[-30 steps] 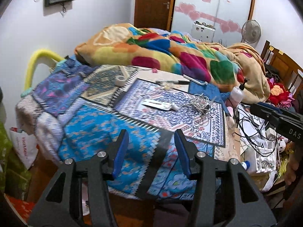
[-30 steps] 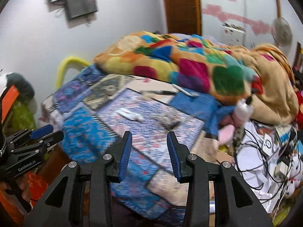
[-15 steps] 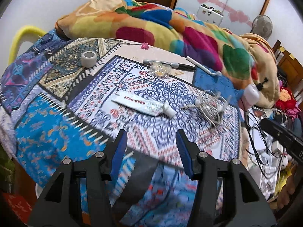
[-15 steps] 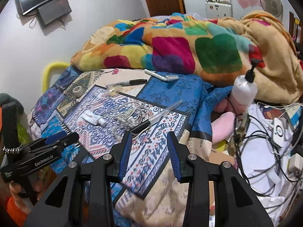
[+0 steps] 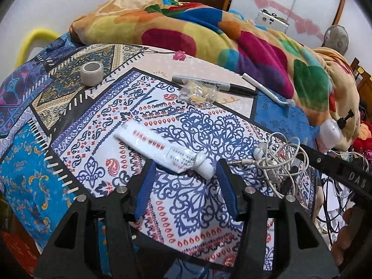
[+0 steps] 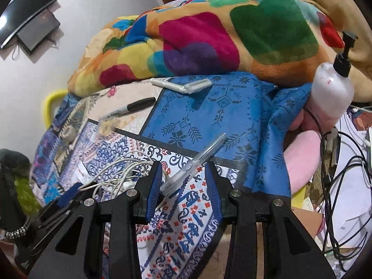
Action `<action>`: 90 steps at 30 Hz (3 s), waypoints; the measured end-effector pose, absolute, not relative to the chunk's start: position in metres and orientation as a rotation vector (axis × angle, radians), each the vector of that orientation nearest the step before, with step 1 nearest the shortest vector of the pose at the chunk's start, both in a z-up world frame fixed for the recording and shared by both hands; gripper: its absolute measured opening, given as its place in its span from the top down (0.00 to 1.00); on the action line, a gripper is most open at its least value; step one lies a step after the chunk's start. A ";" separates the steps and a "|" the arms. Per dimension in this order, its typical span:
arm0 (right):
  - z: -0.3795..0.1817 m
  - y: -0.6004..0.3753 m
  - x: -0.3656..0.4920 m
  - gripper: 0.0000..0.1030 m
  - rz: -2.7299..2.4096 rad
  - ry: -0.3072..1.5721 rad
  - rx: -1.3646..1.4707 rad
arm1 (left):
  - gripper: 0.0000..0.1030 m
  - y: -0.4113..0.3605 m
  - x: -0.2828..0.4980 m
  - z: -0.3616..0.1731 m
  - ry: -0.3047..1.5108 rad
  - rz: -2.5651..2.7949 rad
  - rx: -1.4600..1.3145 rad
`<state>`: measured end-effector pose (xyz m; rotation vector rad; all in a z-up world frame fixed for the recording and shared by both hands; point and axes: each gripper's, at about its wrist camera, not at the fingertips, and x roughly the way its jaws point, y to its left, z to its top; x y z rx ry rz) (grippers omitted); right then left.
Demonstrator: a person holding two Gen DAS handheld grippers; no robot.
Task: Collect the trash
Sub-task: 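Grasp the white tube with the left gripper while the right gripper grasps the clear pen, then carry the tube and pen over the white bin with both grippers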
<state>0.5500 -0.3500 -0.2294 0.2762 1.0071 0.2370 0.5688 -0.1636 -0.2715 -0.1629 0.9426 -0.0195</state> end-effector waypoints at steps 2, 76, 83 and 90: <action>-0.229 -0.344 0.547 0.66 0.220 0.990 0.220 | 0.48 -0.165 0.568 -0.272 0.938 -0.020 -0.149; -0.125 -0.308 0.507 0.92 0.247 0.750 0.082 | 0.76 -0.138 0.483 -0.217 0.840 -0.181 -0.024; -0.097 -0.276 0.476 0.92 0.309 0.719 0.049 | 0.76 -0.115 0.445 -0.179 0.789 -0.158 -0.028; -0.075 -0.235 0.443 0.92 0.390 0.697 0.031 | 0.76 -0.074 0.403 -0.149 0.748 -0.100 -0.051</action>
